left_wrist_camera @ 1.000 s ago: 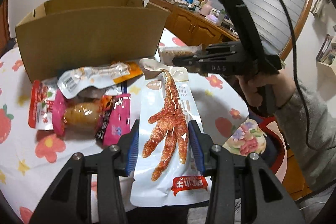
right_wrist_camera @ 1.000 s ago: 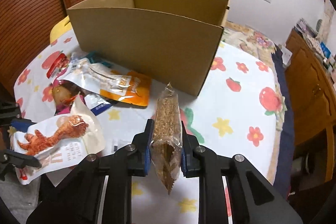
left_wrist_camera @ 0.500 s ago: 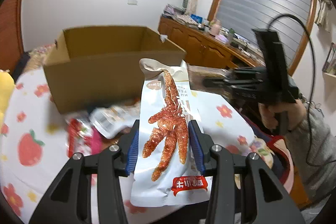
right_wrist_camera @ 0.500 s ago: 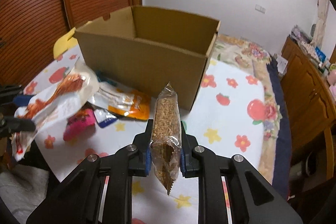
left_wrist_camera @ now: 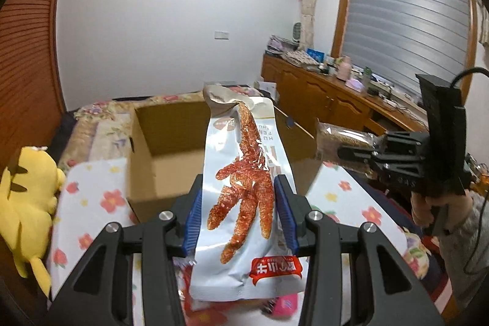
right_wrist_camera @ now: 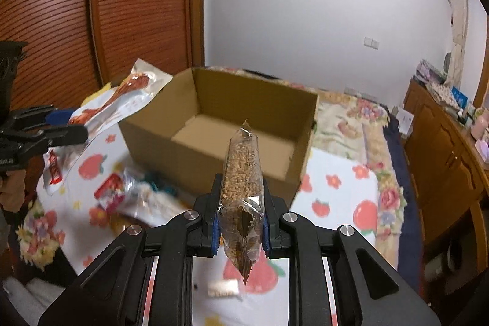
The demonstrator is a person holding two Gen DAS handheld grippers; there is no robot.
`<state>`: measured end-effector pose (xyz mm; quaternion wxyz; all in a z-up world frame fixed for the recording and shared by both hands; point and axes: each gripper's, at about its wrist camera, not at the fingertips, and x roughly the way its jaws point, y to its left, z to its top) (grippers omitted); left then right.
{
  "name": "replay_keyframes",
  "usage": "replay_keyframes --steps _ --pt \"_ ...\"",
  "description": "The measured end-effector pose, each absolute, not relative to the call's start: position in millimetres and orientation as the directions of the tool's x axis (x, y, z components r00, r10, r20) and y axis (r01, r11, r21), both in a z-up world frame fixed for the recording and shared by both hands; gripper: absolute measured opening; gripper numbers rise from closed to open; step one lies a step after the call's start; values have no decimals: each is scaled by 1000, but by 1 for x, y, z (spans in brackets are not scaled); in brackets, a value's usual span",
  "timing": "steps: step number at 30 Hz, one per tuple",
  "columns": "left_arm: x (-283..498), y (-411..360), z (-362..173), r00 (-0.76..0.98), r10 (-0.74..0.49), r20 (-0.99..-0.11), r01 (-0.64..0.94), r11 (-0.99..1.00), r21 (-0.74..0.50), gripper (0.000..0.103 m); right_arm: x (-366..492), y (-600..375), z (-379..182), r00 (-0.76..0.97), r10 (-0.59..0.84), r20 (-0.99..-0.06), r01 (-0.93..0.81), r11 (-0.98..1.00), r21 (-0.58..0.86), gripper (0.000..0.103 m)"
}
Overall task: Organize snacks
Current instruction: 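Carry both snacks over the box and open both tools to drop them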
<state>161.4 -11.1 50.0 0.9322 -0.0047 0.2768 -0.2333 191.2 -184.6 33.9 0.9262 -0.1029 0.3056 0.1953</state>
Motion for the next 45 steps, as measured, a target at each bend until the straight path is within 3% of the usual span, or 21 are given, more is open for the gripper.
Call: replay_keyframes --steps 12,22,29,39,41,43,45 --pt "221 -4 45 751 -360 -553 362 926 -112 42 241 -163 31 741 257 -620 -380 922 -73 18" --pt "278 -20 40 713 -300 -634 336 940 -67 42 285 -149 10 717 194 -669 -332 940 -83 18" --pt "297 -22 14 669 -286 -686 303 948 -100 43 302 -145 -2 689 177 -703 -295 954 -50 19" --pt "295 -17 13 679 -286 -676 304 948 -96 38 310 -135 -22 659 154 -736 -300 951 -69 20" --pt "290 -15 17 688 -293 -664 305 947 -102 38 310 -135 -22 656 167 -736 -303 951 -54 28" --pt "283 -10 21 699 -296 -651 301 948 -108 43 307 -133 -20 657 198 -728 -318 948 -29 48" --pt "276 -6 26 713 -303 -633 300 947 -116 57 298 -132 -13 673 224 -705 -334 943 -19 49"
